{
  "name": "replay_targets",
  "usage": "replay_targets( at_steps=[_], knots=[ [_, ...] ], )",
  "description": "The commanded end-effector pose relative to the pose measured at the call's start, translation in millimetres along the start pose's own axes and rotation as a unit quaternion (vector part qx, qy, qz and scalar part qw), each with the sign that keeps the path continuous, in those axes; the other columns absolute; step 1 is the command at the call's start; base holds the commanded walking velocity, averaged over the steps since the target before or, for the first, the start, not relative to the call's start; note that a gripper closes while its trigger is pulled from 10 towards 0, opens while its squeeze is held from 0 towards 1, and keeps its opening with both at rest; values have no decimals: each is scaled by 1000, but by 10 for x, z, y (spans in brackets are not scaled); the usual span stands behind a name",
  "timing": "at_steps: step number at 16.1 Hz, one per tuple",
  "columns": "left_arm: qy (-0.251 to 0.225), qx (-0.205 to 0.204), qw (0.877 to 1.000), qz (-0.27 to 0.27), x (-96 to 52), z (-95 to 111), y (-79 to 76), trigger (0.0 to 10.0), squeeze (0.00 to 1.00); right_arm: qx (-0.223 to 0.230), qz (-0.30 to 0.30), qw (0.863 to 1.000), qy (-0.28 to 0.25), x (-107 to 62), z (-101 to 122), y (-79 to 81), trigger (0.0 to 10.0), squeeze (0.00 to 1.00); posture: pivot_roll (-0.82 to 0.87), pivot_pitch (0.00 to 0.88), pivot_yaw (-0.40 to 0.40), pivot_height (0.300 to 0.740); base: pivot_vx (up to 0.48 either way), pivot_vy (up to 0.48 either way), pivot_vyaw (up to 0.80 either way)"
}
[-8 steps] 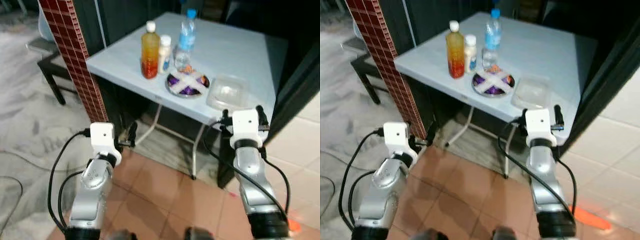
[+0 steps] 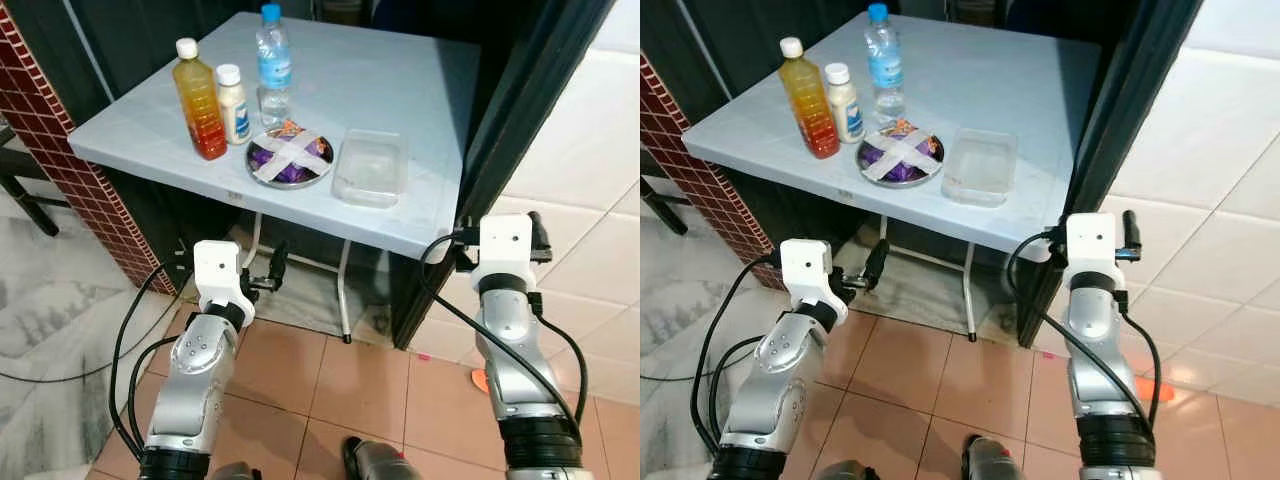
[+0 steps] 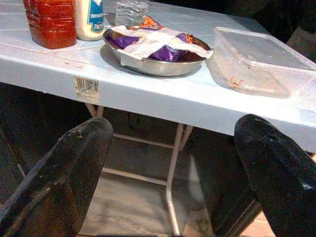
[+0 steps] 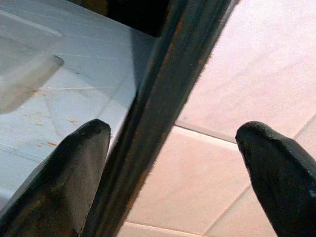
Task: Restocking fridge
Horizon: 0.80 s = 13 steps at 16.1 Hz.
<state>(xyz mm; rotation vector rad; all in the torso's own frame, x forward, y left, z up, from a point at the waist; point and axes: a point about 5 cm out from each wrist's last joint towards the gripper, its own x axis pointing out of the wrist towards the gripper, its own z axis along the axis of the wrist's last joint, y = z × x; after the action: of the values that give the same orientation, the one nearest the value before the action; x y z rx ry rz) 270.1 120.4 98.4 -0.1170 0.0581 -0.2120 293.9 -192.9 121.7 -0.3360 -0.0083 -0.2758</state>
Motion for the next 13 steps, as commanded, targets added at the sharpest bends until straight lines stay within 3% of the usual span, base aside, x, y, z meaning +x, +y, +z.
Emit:
replay_targets(
  at_steps=[1,7,13],
  knots=[
    [4,1,1000,1,4,-17,30,10000,0,8,7,1000,-6,15,47,35,10000,0,-19,42,41,740,0,0,0],
    [4,3,1000,0,9,-20,25,10000,0,20,12,1000,-1,4,31,44,10000,0,-23,40,40,740,215,0,0],
    [5,6,1000,4,1,-19,42,10000,0,24,14,1000,2,4,26,52,10000,0,-18,43,40,740,0,0,0]
  ],
)
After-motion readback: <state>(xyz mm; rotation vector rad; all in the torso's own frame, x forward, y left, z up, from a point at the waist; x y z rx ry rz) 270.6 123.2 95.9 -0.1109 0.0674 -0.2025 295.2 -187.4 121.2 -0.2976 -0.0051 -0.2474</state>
